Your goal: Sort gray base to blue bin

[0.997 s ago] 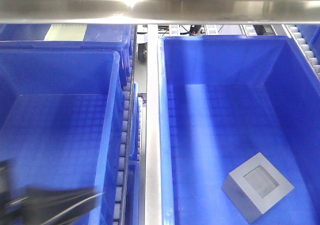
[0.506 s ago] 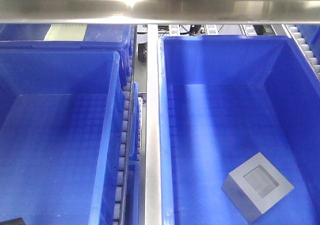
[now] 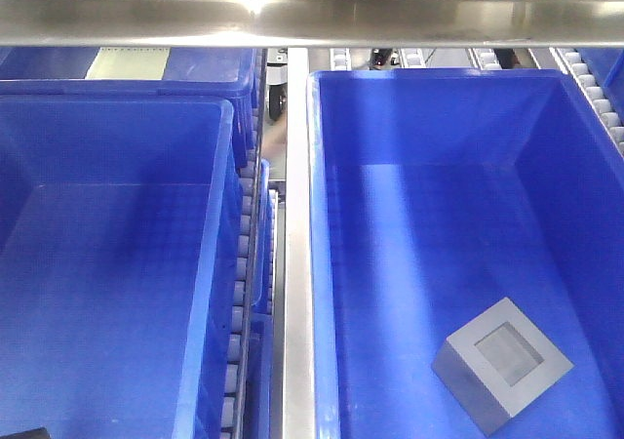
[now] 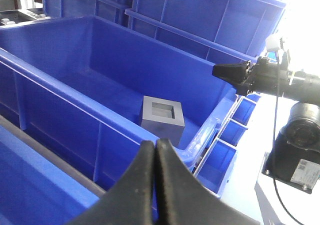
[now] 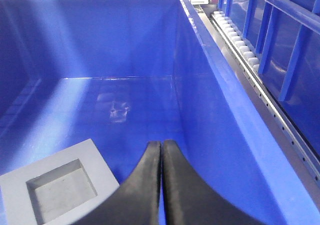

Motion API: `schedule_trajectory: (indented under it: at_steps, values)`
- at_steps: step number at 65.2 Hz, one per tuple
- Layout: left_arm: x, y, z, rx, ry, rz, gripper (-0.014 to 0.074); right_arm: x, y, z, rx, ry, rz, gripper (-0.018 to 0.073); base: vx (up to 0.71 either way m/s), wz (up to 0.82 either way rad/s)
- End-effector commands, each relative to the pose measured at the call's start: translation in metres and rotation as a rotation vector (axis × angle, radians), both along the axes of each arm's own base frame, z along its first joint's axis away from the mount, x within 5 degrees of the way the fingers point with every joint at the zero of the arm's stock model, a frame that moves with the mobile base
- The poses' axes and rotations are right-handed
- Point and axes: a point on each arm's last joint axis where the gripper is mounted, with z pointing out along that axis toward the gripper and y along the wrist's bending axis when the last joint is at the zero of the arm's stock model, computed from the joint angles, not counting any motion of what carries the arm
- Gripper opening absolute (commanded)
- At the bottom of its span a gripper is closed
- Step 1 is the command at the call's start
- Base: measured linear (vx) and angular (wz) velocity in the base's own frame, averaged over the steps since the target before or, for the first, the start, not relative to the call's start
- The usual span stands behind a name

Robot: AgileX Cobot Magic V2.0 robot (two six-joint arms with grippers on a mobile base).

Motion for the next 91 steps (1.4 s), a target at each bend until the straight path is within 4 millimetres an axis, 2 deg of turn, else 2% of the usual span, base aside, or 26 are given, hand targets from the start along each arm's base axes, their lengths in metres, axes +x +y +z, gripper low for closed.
schedule_trajectory:
  at_steps: [1,33,43,70,84,91]
  values:
    - [0.0,0.0,0.015,-0.076,-0.045,-0.002,-0.0006,0.001,0.0,0.004,-0.017,-0.047,0.0,-0.0005,0.0,0.0]
    - [-0.002,-0.001,0.015,-0.052,-0.087,-0.035,-0.0006,0.001,0.0,0.004,-0.017,-0.047,0.0,-0.0005,0.0,0.0]
    - [-0.005,0.006,0.017,-0.073,-0.116,-0.005,-0.0006,0.001,0.0,0.004,-0.017,-0.047,0.0,-0.0005,0.0,0.0]
    - [-0.009,0.045,0.021,-0.08,-0.311,0.58,-0.0006,0.001,0.0,0.004,-0.017,-0.047,0.0,-0.0005,0.0,0.0]
    - [-0.01,0.053,-0.004,-0.034,-0.37,0.822,-0.0006,0.001,0.0,0.004,-0.017,-0.047,0.0,-0.0005,0.0,0.0]
    - [-0.001,0.055,-0.022,-0.009,-0.373,0.908,-0.0006,0.001,0.0,0.004,-0.017,-0.047,0.0,-0.0005,0.0,0.0]
